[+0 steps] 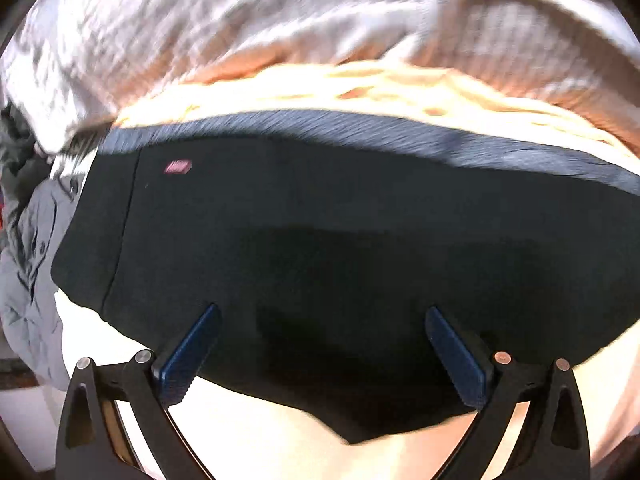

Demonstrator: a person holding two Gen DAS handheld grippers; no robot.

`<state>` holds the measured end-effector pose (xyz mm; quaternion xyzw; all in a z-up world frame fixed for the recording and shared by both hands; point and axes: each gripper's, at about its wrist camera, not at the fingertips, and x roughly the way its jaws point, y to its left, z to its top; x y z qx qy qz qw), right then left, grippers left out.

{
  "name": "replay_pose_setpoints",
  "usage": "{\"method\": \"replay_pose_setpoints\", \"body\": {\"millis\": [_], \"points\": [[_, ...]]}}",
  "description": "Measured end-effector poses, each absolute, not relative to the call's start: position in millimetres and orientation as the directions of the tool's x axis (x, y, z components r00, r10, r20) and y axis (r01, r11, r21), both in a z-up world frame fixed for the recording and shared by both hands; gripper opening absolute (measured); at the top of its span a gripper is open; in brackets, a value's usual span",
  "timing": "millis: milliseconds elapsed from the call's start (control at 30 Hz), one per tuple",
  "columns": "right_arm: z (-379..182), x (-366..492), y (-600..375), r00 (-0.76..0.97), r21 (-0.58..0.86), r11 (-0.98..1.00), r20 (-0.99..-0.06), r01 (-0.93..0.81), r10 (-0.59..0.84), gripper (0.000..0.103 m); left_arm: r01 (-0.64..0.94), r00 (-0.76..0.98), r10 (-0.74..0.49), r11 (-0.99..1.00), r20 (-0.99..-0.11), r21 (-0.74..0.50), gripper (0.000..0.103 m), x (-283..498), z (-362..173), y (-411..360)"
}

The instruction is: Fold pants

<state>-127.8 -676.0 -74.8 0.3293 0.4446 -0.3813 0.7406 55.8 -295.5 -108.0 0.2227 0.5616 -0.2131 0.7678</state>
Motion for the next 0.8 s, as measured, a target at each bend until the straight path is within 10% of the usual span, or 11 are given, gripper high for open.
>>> {"method": "replay_pose_setpoints", "body": {"millis": [233, 500, 800], "points": [[-89.0, -144.4, -759.0, 0.241, 0.114, 0.381, -0.922, 0.917, -0.304, 0.035, 0.645, 0.235, -0.116, 0.761, -0.965, 0.065, 0.103, 9.8, -106.5, -362.5], [-95.9, -236.9, -746.8, 0.581, 0.533, 0.274, -0.803, 0.8, -0.134, 0.049, 0.703, 0.222, -0.171, 0.71, -0.96, 0.036, 0.102, -39.7, -98.1, -423.2], [-122.5, -264.7, -730.2, 0.685, 0.659, 0.203, -0.723, 0.724, -0.093, 0.05, 0.736, 0.244, -0.192, 0.675, -0.951, 0.053, 0.103, -64.5, -96.9, -474.8]]}}
